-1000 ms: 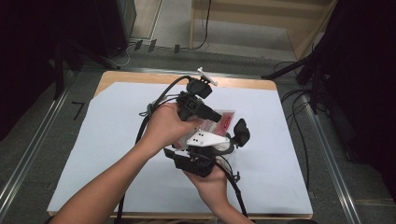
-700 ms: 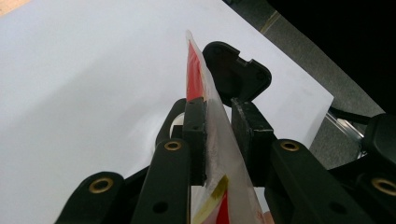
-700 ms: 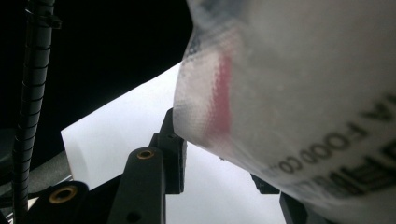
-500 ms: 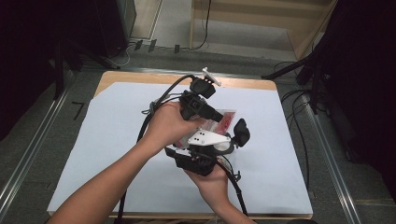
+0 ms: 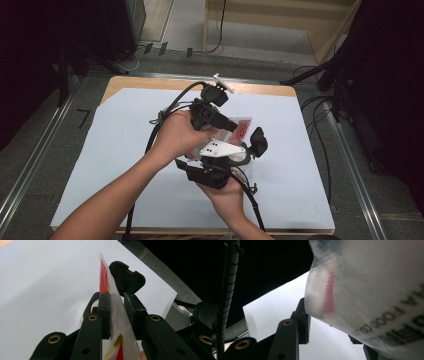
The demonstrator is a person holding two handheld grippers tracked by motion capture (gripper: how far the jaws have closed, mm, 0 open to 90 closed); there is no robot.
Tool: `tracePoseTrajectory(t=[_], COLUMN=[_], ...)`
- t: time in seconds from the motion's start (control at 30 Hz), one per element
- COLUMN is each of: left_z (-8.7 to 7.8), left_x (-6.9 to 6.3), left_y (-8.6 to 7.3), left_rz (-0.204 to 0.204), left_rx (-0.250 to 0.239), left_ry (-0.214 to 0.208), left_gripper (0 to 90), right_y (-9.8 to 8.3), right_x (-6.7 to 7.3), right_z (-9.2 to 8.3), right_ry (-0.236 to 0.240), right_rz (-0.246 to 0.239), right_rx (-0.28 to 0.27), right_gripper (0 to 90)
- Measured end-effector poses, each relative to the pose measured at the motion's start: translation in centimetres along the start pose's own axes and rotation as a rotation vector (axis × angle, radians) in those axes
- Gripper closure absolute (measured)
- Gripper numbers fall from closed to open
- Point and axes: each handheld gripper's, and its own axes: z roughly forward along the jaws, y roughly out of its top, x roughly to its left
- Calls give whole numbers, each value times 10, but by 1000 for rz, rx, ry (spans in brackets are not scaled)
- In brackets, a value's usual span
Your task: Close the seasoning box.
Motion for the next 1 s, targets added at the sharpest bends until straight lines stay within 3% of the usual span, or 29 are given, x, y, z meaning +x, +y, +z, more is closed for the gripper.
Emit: tracePoseTrajectory(t=[0.53,1.0], left_z=[3,4], left_x=[1,2], left_y=[0,-9], left_rz=[-23,-4], left_rx=[-11,-21], left_ry=[-9,-27], left_gripper=[784,771], right_y=[1,-8], right_x=[-3,-4], right_z=[-2,2], right_ry=[-24,-20], right_rz=[1,0], right_rx=[7,8], right_gripper=[616,577])
